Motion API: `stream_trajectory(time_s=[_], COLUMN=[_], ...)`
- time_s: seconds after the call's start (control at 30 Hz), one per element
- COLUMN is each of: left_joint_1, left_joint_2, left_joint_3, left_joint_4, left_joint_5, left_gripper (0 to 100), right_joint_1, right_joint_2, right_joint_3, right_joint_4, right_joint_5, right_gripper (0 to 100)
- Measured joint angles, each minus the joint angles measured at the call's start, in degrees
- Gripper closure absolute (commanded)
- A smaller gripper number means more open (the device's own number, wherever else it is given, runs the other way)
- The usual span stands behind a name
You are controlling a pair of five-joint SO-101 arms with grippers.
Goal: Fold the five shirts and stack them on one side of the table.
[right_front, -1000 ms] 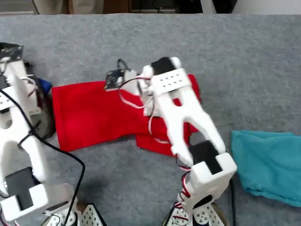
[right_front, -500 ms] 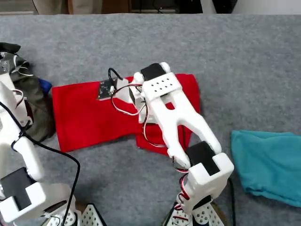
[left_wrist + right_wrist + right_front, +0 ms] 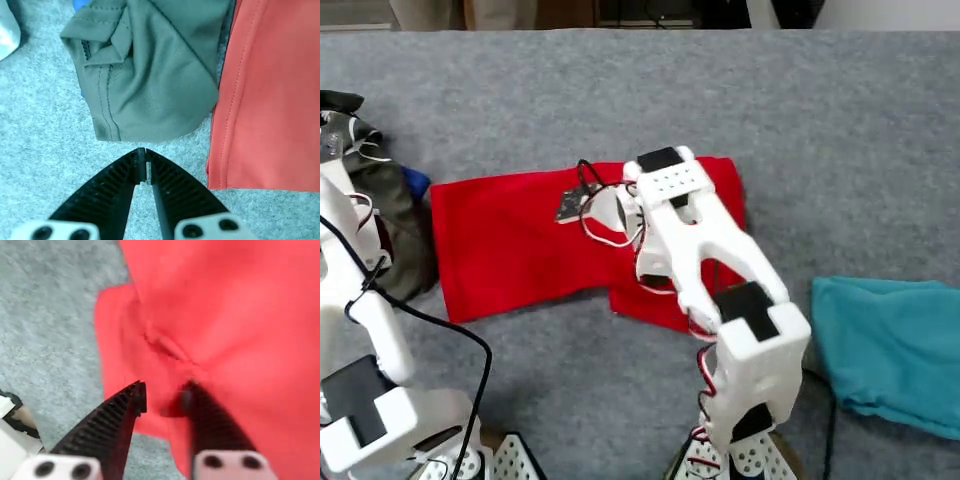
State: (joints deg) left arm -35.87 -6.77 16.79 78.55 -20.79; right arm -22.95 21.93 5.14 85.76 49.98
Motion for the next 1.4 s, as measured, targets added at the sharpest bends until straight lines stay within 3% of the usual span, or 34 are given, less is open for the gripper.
stream_trajectory(time_s=[0.6, 0.93, 1.17, 1.4], left_joint_1=[0.0, 0.0, 0.0, 0.0], left_joint_2=[0.0, 0.0, 0.0, 0.0], left_joint_3=[0.0, 0.0, 0.0, 0.0], left_joint_4=[0.0, 0.0, 0.0, 0.0], left_joint_5=[0.0, 0.0, 0.0, 0.0], left_gripper=[98, 98, 98, 98], right_joint_1=[-1.8, -9.5, -10.0, -10.0], right_joint_2=[-0.1, -6.5, -10.6, -17.2], right_joint_3=[-10.5, 1.8, 8.3, 10.5], right_joint_4=[12.8, 11.3, 11.1, 12.1], right_joint_5=[-6.4, -11.6, -13.5, -14.1], right_gripper=[97.3, 94.6, 85.3, 83.7])
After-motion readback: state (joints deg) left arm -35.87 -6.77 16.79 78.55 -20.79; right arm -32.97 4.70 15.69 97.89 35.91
